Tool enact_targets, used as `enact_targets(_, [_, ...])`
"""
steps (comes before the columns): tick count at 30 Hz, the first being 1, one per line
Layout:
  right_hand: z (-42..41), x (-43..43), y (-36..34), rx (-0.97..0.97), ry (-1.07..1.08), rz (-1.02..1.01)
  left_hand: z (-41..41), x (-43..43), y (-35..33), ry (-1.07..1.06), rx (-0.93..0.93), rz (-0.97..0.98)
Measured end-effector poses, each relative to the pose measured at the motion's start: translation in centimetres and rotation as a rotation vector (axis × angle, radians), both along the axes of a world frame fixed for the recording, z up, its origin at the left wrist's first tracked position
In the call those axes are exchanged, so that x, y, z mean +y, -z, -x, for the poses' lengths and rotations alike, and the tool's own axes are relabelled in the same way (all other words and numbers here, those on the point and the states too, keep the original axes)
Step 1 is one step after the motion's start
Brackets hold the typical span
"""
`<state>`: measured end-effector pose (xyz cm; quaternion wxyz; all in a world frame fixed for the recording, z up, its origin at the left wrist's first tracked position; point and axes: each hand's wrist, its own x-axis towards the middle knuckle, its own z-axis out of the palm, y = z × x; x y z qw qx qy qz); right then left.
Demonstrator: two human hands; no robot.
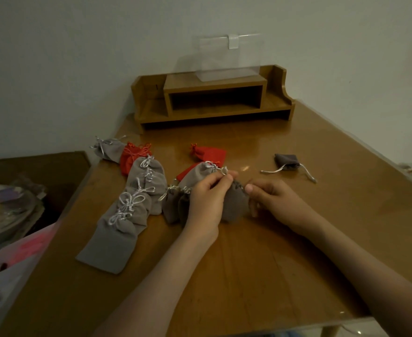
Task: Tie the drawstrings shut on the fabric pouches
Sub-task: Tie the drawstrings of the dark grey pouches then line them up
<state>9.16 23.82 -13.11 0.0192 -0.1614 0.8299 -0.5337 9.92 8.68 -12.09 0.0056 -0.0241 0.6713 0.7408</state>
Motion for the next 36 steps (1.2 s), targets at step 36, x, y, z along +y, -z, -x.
enact_targets(36, [-0.3,0.2,0.5,-0.020,-0.009,0.211,1.5,-0.3,1.2,0.380,0.075,0.587])
